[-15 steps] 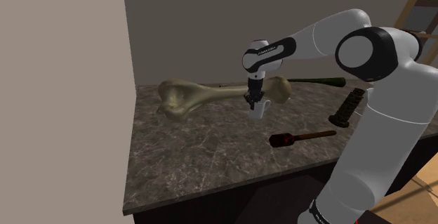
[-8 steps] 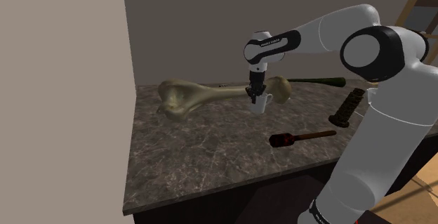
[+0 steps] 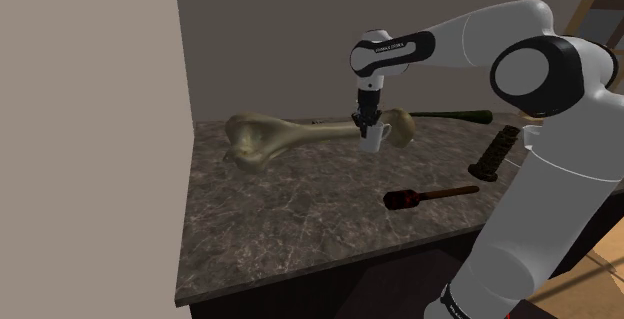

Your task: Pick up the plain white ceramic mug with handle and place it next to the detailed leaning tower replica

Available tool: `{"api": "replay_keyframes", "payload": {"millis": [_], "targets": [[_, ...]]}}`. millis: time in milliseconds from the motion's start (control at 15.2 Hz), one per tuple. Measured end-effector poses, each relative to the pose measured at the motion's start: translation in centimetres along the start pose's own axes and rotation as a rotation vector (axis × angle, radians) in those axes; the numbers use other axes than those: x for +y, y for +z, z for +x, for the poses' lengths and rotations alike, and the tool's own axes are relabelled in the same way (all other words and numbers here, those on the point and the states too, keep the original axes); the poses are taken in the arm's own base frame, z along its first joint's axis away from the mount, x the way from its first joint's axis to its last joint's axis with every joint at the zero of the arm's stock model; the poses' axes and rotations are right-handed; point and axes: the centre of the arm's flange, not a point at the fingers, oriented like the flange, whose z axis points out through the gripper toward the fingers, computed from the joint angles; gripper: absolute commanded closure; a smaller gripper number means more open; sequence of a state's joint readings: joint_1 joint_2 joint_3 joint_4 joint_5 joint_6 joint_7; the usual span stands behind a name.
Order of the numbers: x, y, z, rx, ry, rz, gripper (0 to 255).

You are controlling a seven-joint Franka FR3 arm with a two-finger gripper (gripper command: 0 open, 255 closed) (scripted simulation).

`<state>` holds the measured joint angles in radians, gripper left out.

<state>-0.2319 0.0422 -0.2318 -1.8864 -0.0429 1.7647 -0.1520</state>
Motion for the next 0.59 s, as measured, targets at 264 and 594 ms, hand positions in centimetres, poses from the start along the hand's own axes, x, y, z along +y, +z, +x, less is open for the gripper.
{"api": "replay_keyframes", "payload": {"millis": [264,594], "targets": [[0.1,-2.0,-0.4,0.000,0.000,0.000,255],[0.1,-4.5,-1.0,0.000,0.000,0.000,255]]}}
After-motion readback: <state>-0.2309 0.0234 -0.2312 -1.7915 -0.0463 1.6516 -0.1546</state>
